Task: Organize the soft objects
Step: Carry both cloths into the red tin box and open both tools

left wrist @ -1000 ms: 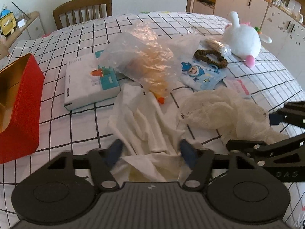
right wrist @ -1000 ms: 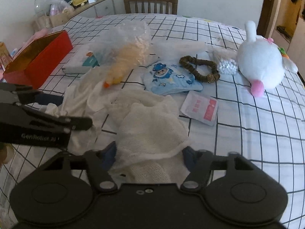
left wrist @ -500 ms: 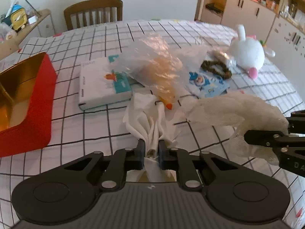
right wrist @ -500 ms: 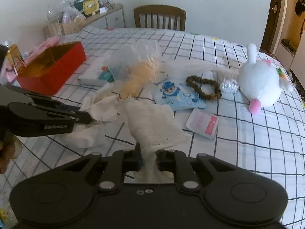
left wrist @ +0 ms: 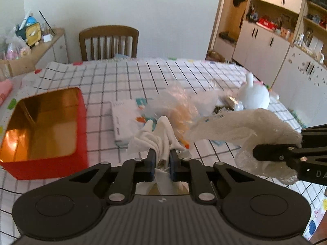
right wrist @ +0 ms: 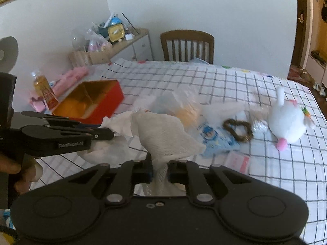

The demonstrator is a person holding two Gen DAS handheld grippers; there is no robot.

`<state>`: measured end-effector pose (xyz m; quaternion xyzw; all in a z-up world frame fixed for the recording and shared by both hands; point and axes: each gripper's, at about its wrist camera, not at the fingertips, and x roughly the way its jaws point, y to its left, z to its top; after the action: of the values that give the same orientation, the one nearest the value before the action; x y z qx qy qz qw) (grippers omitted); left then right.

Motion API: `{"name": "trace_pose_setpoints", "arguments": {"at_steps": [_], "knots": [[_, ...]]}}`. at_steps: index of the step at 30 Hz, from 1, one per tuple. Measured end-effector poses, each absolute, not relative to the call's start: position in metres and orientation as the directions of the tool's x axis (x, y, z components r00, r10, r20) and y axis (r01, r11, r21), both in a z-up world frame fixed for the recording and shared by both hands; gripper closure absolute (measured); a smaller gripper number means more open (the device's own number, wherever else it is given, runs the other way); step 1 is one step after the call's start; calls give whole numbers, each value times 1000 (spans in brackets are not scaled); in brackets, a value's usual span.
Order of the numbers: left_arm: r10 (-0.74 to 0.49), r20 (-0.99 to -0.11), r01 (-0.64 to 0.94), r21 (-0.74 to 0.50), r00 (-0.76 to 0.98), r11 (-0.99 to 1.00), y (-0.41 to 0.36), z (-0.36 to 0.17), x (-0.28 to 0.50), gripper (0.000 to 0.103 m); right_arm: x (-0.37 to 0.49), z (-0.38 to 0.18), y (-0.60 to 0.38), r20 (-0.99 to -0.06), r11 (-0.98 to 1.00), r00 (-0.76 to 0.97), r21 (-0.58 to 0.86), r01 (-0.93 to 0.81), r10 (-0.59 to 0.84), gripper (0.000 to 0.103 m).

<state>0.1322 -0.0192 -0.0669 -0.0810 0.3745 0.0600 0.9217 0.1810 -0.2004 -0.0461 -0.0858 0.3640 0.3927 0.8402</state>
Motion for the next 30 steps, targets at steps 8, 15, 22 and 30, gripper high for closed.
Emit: {"name": "trace_pose_setpoints", "arguments": {"at_steps": [8, 15, 22, 30], "knots": [[105, -668, -216, -84, 737, 973, 24, -39, 114, 89, 177, -24, -151, -669, 644, 398, 157, -749, 627, 92], [158, -649, -262, -67, 745, 963, 75, -25, 104, 89, 174, -7, -92, -652, 605, 364, 187, -774, 666, 91], [198, -663, -309, -53, 722, 950, 130, -26, 99, 89, 171, -2, -25, -655, 583, 350, 173, -794, 670, 91], [223, -687, -347, -45, 691, 937, 184, -36, 102, 89, 177, -17, 45, -688, 595, 342, 162, -787, 640, 91]]}}
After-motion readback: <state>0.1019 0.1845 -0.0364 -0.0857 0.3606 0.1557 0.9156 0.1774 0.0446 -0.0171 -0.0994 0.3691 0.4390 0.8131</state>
